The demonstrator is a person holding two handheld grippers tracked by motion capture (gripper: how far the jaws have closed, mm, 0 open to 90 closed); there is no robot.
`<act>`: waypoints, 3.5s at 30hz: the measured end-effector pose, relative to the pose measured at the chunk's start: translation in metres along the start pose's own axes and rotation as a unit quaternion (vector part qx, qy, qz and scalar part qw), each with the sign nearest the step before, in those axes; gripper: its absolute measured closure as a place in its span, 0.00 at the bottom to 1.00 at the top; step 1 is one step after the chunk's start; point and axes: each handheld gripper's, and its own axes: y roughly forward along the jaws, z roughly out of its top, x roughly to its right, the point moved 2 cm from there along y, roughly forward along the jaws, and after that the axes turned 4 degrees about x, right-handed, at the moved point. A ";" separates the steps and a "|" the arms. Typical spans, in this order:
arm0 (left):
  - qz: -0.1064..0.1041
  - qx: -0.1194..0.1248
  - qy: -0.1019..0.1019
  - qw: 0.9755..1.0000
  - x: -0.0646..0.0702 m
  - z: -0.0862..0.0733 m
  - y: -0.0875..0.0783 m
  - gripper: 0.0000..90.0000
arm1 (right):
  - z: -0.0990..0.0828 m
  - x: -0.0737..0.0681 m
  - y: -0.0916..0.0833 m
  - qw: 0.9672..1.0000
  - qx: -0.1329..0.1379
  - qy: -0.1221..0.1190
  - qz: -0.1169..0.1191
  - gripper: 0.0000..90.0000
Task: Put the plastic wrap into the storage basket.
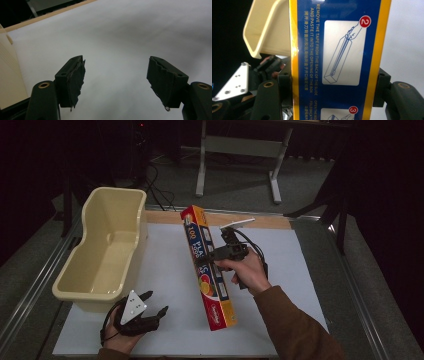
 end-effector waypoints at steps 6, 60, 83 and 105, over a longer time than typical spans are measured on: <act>0.000 0.000 0.001 1.000 0.000 0.000 0.000 0.34 | 0.012 -0.006 0.000 1.000 0.012 0.014 0.020 0.43; -0.006 0.012 -0.007 1.000 -0.001 0.001 -0.001 0.33 | 0.088 -0.064 0.049 0.993 0.063 0.048 0.085 0.43; -0.006 0.017 -0.014 1.000 -0.004 0.000 -0.003 0.33 | 0.121 -0.079 0.086 0.989 0.078 0.080 0.101 0.43; -0.005 0.020 -0.014 1.000 -0.004 0.000 -0.004 0.33 | 0.120 -0.105 0.126 0.980 0.118 0.113 0.113 0.43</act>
